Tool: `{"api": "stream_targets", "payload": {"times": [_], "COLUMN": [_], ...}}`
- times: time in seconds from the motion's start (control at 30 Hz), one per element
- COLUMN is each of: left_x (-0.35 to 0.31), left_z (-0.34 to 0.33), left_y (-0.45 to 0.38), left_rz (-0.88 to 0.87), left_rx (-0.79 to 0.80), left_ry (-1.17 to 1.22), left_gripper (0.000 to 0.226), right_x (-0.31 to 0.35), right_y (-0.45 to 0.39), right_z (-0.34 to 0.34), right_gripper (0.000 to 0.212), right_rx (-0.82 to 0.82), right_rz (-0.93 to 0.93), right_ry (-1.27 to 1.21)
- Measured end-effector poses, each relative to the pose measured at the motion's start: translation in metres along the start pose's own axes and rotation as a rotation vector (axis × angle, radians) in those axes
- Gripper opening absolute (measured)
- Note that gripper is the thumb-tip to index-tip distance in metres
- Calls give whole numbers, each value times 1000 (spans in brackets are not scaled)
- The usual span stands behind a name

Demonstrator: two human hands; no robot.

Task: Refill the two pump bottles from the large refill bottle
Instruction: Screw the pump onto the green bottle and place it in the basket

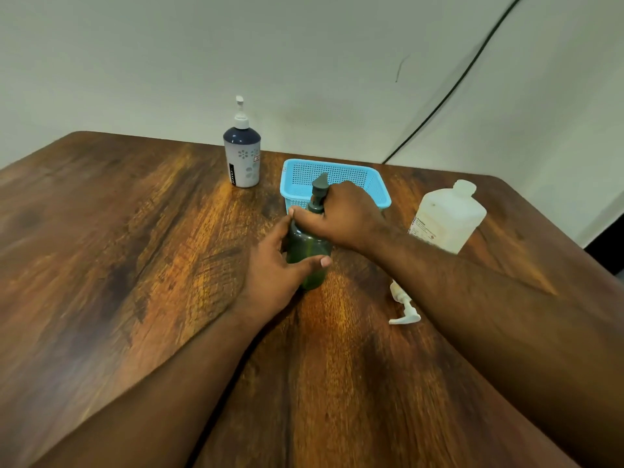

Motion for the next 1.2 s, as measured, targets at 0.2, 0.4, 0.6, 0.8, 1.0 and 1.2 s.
{"api": "stream_targets", "payload": {"times": [0.2,0.4,0.6,0.8,1.0,1.2], "left_x": [-8,-11,-18,-21,-33,-27], "left_z": [-15,-17,9,-15,-56,-78], "left_y": [20,23,-1,-26,-58,-80], "left_rz": [-86,-57,27,68,-49,-32], "left_rx": [-295,-173,292,555,722,824], "left_ry": [-253,-186,-577,-1072,-1183,-1170], "left_gripper": [78,97,121,110,108,102], "right_x": [10,15,-4,-22,-36,-54], "right_y": [12,19,17,-7,-46,-81], "right_z": [0,5,31,76,114,112], "right_gripper": [42,48,53,32,32,31], "right_rx": [-134,-74,46,64,-24,-135], "right_rz": [-210,-317,-399,-489,-481,-497], "right_ry": [170,85,-105,-196,-197,-209]}}
Point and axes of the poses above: each hand's wrist, its own y-axis away from the middle knuckle, its own z-axis out of the back of the hand, x = y × z, the point moved 4 cm from there along -y, towards the middle knuckle, and after that the axes turned 7 degrees about -x, right-handed, at the moved point
